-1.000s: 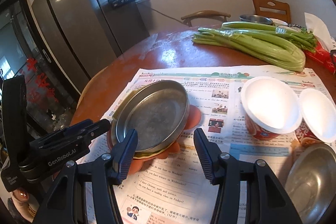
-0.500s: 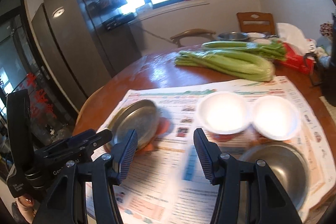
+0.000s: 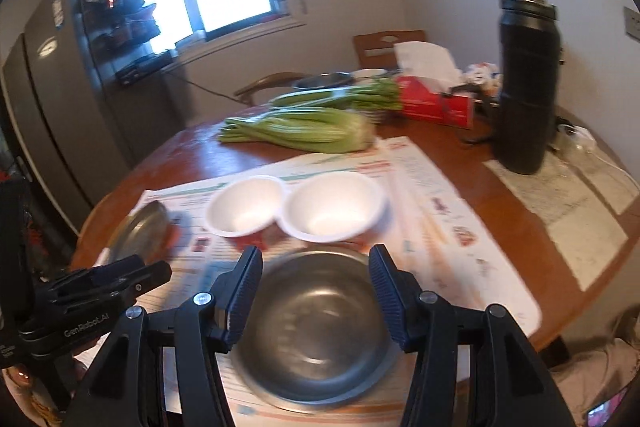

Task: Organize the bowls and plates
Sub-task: 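Move the left gripper to the deep steel bowl, then grasp the rim of the deep steel bowl with the left gripper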

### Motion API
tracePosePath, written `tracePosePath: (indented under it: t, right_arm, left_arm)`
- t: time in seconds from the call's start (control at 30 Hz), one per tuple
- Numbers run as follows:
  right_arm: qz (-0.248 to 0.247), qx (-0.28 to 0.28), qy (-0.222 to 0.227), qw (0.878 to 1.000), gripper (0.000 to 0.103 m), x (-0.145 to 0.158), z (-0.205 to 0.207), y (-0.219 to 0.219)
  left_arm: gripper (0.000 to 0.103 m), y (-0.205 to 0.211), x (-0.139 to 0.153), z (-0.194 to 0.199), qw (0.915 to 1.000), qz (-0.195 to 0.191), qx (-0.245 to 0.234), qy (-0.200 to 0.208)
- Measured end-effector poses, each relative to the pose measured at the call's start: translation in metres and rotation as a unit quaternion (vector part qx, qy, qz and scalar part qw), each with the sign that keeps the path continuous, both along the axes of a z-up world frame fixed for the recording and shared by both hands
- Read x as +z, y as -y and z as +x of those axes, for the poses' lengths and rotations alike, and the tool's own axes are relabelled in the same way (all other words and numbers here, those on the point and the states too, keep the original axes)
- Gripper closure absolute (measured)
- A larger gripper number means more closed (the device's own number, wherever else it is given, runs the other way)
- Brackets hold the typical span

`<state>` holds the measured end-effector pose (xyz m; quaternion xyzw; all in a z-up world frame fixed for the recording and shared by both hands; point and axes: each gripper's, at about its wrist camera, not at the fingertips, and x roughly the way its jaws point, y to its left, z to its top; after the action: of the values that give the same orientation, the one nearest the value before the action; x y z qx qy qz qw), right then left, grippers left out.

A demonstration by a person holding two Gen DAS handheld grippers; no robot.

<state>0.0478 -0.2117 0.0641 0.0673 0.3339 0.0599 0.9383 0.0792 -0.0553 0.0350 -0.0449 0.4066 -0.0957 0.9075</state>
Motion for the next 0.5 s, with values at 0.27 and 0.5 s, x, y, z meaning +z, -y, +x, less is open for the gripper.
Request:
tracePosePath:
  t: [0.27,0.5]
  right_arm:
    - [-0.013,0.015,-0.037,0.999,0.048,-0.025,0.002,0.016]
    - [-0.019,0.036,-0.073,0.996,0.048,-0.052,0.015,0.017]
  left_arm:
    - [0.053,0.035,-0.022,0.014,0.9986,0.002,-0.031,-0.042]
    - [0.053,0.047,-0.038,0.026,0.9973,0.002,-0.036,-0.064]
